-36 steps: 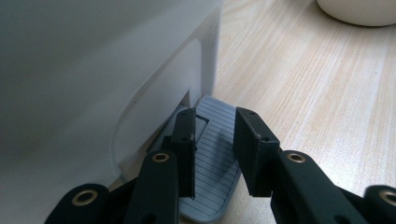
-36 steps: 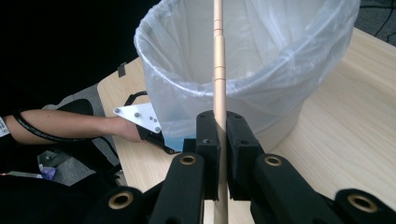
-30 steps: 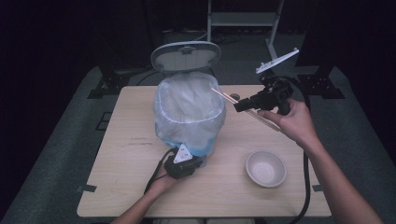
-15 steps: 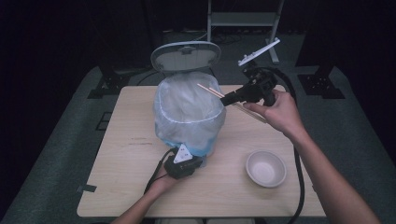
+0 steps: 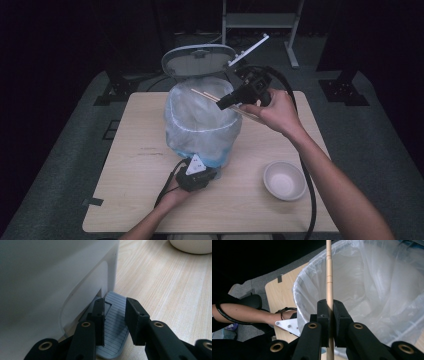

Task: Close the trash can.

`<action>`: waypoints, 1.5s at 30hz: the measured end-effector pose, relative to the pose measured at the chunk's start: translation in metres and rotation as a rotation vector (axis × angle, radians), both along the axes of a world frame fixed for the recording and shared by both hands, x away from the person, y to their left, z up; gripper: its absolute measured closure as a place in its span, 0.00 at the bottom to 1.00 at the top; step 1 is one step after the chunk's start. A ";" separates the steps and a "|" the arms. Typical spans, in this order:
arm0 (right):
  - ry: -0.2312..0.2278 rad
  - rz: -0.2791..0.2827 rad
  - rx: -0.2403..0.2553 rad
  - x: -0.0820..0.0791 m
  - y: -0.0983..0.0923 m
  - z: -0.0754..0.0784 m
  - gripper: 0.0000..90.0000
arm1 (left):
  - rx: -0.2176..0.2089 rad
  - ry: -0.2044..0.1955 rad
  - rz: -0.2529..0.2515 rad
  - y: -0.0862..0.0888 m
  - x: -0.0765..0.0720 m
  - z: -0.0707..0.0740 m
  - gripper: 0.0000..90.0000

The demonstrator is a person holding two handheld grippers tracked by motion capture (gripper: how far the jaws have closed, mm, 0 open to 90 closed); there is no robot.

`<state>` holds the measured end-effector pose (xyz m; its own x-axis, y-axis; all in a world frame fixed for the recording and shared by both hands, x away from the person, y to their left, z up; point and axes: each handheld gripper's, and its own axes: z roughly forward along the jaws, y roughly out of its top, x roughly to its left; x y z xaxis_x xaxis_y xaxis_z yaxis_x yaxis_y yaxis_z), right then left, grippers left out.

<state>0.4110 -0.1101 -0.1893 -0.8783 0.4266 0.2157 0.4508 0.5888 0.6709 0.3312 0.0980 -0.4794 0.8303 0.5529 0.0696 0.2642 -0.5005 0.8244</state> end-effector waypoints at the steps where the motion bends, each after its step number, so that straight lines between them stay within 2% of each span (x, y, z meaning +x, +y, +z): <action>1: 0.001 0.000 -0.005 0.001 0.002 0.000 0.94 | 0.000 0.000 0.000 0.000 0.000 0.000 0.78; 14: -0.019 0.013 -0.041 0.013 0.024 -0.002 0.94 | 0.000 0.000 0.000 0.000 0.000 0.000 0.78; 21: -0.001 0.009 -0.066 0.020 0.033 -0.006 0.94 | -0.001 0.001 -0.001 0.000 0.000 0.000 0.78; 29: 0.000 0.018 -0.068 0.029 0.040 -0.012 0.94 | 0.000 0.001 -0.001 0.000 0.000 0.000 0.78; 33: 0.023 0.017 -0.072 0.031 0.042 -0.013 0.94 | 0.000 0.001 -0.001 0.000 0.000 0.000 0.78; 36: 0.024 0.019 -0.071 0.033 0.043 -0.014 0.93 | 0.001 0.002 0.000 0.000 0.000 0.000 0.78; 37: 0.022 0.010 -0.074 0.034 0.042 -0.014 0.89 | 0.002 0.002 0.000 0.000 0.000 0.000 0.78; 38: 0.019 0.003 -0.070 0.035 0.042 -0.014 0.80 | 0.002 0.002 0.000 0.000 0.000 0.000 0.78; 40: 0.034 0.002 -0.063 0.036 0.041 -0.015 0.79 | 0.000 0.001 -0.001 0.000 0.000 0.000 0.78; 45: 0.013 0.007 -0.052 0.032 0.032 -0.016 0.77 | -0.001 0.002 0.000 0.000 0.000 0.000 0.78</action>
<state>0.4426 -0.0782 -0.2048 -0.8784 0.4317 0.2048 0.4553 0.6259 0.6332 0.3312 0.0981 -0.4794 0.8304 0.5530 0.0677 0.2657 -0.4999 0.8243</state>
